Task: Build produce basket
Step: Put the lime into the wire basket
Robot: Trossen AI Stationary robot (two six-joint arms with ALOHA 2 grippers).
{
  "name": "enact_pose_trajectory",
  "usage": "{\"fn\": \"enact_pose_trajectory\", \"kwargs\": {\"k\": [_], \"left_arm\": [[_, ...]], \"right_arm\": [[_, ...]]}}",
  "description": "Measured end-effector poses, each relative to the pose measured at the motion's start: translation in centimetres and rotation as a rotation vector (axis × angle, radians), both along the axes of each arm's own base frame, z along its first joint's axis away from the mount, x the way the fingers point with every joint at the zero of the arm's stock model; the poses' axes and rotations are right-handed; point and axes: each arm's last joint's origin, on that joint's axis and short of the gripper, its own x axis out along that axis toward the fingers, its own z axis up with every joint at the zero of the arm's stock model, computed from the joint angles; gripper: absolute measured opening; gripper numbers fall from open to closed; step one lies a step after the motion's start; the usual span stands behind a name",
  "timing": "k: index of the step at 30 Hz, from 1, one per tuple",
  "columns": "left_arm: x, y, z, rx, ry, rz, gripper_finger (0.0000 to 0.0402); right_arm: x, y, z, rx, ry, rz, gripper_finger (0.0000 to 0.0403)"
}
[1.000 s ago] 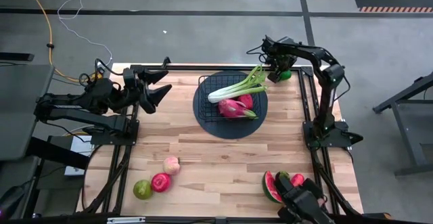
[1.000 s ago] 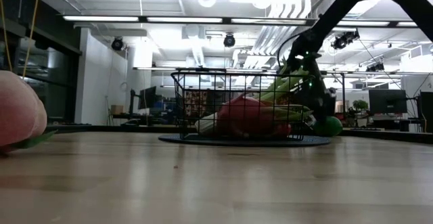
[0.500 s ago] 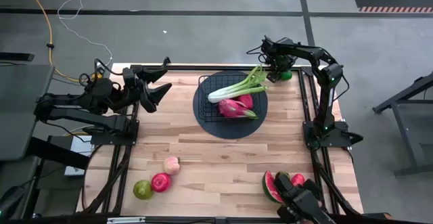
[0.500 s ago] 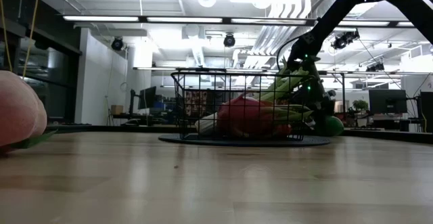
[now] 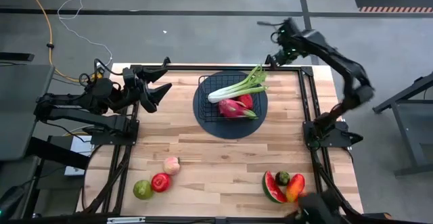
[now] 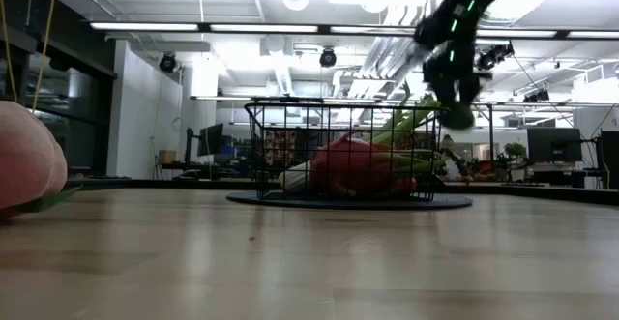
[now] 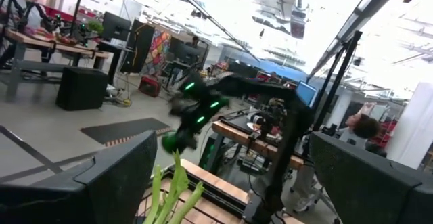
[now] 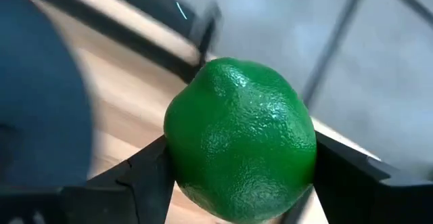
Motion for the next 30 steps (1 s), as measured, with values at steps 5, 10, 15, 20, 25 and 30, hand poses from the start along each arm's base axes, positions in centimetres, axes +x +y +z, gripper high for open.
{"fn": "enact_pose_trajectory", "kwargs": {"k": [5,10,15,20,25,30], "left_arm": [[0.0,0.0,0.0,0.027,0.017,0.006,0.0374],[0.0,0.0,-0.1,0.03,0.024,-0.001,0.0374],[0.1,-0.1,-0.1,0.039,0.038,-0.016,0.0374],[0.1,-0.1,-0.1,0.041,0.038,-0.023,0.0374],[0.0,0.1,-0.1,0.043,0.039,-0.009,0.0374],[0.0,0.4,-0.1,0.041,0.038,0.003,0.0374]], "right_arm": [[-0.5,5.6,5.9,-0.153,-0.258,0.111,0.0271],[-0.3,11.2,9.8,-0.238,-0.5,0.311,0.0271],[0.5,15.7,9.2,-0.282,-0.769,0.472,0.0271],[1.7,18.8,5.1,-0.217,-1.045,0.508,0.0271],[3.3,20.9,3.1,-0.189,-1.249,0.58,0.0271],[3.8,21.3,3.1,-0.209,-1.272,0.6,0.0271]]}}
